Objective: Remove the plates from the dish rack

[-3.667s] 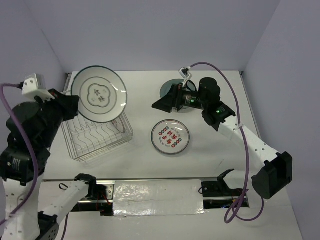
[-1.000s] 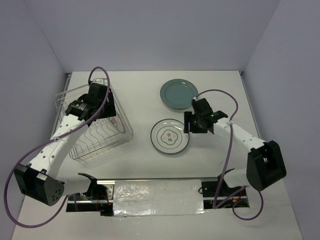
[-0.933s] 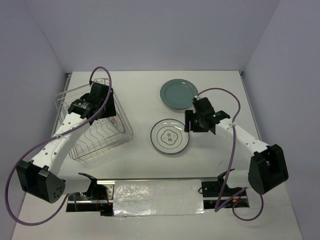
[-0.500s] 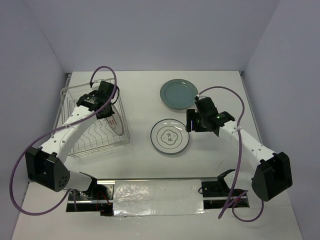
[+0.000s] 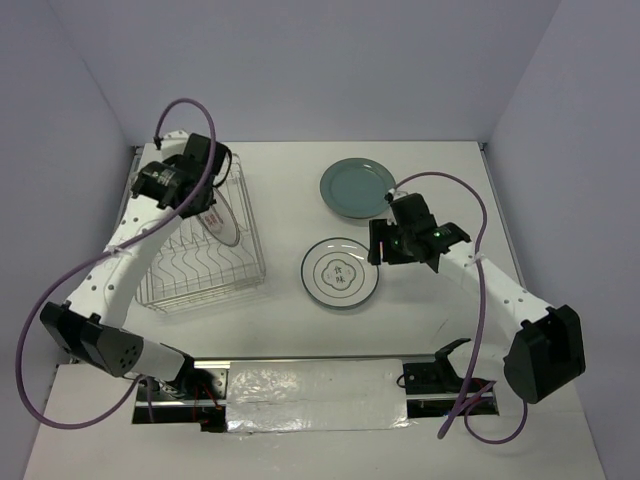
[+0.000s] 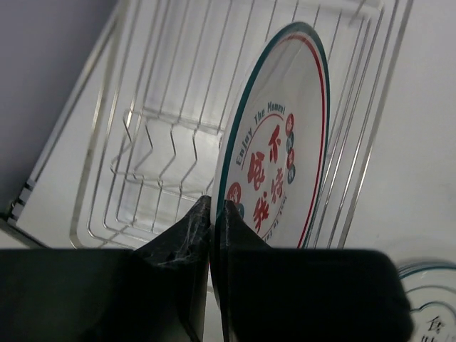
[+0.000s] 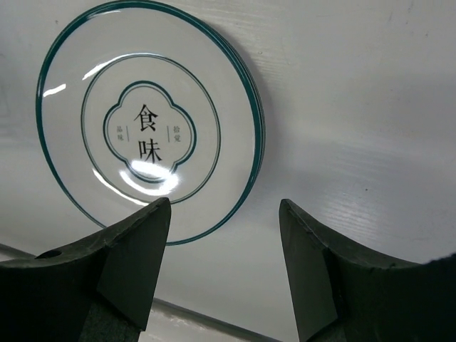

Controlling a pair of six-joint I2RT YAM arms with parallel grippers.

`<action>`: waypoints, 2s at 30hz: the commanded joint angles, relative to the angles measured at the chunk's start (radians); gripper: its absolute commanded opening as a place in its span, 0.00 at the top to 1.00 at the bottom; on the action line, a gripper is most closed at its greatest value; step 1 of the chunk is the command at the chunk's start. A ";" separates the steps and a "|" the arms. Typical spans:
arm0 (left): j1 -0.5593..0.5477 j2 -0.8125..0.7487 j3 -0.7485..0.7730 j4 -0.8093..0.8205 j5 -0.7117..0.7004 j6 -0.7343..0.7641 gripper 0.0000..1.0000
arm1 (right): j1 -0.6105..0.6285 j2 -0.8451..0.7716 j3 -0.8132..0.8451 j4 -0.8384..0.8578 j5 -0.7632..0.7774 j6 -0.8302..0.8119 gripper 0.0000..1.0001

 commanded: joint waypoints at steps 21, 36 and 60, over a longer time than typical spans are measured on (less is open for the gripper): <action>-0.029 -0.520 -0.540 1.235 1.111 -0.021 1.00 | 0.009 -0.328 0.028 0.528 -0.440 0.291 0.01; -0.029 -0.448 -0.634 1.386 1.183 -0.126 0.84 | 0.007 -0.368 -0.012 0.518 -0.370 0.237 1.00; -0.029 -0.671 -0.568 0.522 0.442 0.425 0.01 | -0.214 -0.031 -0.164 0.319 -0.486 0.073 0.81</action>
